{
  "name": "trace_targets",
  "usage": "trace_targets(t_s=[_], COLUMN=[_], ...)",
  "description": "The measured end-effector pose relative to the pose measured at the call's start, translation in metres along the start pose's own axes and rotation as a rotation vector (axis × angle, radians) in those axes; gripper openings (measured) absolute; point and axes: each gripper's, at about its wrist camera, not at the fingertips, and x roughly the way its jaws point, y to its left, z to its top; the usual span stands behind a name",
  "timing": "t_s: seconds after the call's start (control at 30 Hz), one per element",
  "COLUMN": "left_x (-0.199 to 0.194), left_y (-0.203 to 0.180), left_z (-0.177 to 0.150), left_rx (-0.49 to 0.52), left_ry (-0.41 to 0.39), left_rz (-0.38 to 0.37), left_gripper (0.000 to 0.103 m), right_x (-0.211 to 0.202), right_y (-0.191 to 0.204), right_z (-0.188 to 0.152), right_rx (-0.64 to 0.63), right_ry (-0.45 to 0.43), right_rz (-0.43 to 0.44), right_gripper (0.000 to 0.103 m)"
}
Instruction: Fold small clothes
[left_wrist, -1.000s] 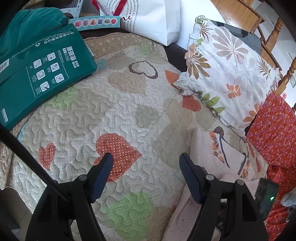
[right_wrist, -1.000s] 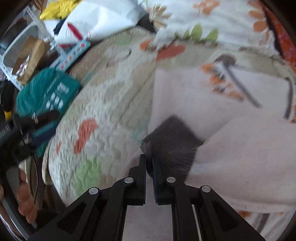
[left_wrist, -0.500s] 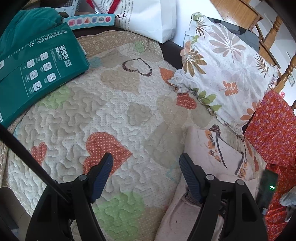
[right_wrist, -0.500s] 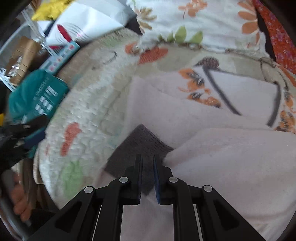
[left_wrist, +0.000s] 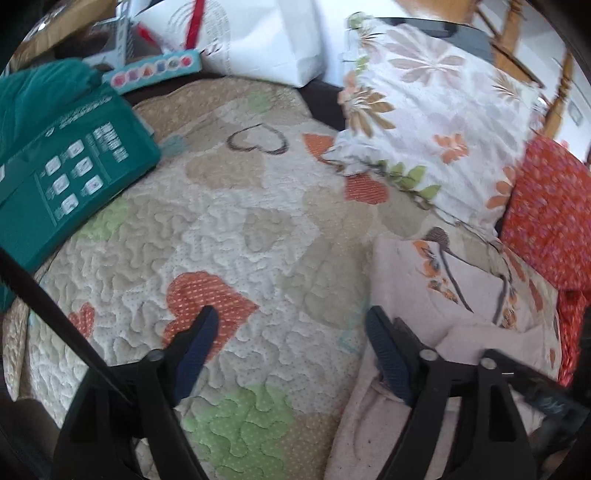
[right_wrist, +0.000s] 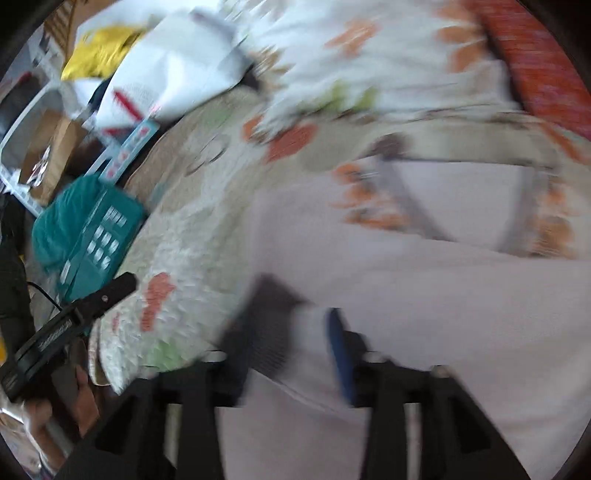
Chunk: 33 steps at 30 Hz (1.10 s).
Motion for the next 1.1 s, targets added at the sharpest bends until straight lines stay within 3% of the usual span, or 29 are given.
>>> trace_targets(t_s=[0.13,0.17,0.2,0.33,0.4,0.43,0.5,0.63,0.8,0.93,1.0,1.1], left_x=[0.001,0.004,0.007,0.017,0.019,0.019,0.018,0.015,-0.007,-0.02,-0.025,-0.034], left_y=[-0.009,-0.012,-0.014,-0.02,-0.023,-0.023,-0.021,-0.011,-0.016,-0.019,-0.019,-0.021], left_z=[-0.011,-0.015,-0.02,-0.042,-0.054,-0.059,-0.071,-0.097,-0.13,-0.156,-0.167,-0.182], left_rx=[0.026,0.036,0.042,0.081,0.114,0.123,0.122,0.052,0.07,0.05,0.03,0.017], left_ry=[0.049,0.083,0.106,0.166,0.188,0.194,0.205,0.247,0.21,0.227,0.247,0.259], left_rz=[-0.05,-0.063,-0.07,-0.047,-0.035,-0.037,-0.056,-0.117,-0.155,-0.221,-0.27,-0.309], left_gripper=[0.086,0.086,0.086,0.086,0.086,0.085,0.083,0.081,0.081,0.081,0.081,0.08], right_x=[-0.056,-0.063,-0.072,-0.109,-0.123,-0.131,-0.147,-0.159,-0.167,-0.187,-0.189,-0.184], right_y=[-0.076,-0.092,-0.113,-0.198,-0.224,-0.232,-0.238,-0.227,-0.214,-0.214,-0.218,-0.222], right_z=[-0.028,-0.034,-0.043,-0.089,-0.114,-0.125,-0.141,-0.165,-0.202,-0.225,-0.231,-0.241], right_rx=[0.059,0.09,0.131,0.349,0.431,0.459,0.5,0.512,0.55,0.617,0.63,0.676], right_ry=[-0.026,-0.024,-0.024,-0.034,-0.039,-0.063,-0.097,-0.104,-0.143,-0.239,-0.238,-0.223], right_rz=[-0.172,-0.2,-0.23,-0.349,-0.382,-0.357,-0.298,-0.308,-0.24,-0.246,-0.257,-0.197], right_gripper=[0.053,0.048,0.039,0.037,0.034,0.031,0.032,0.035,0.035,0.035,0.037,0.039])
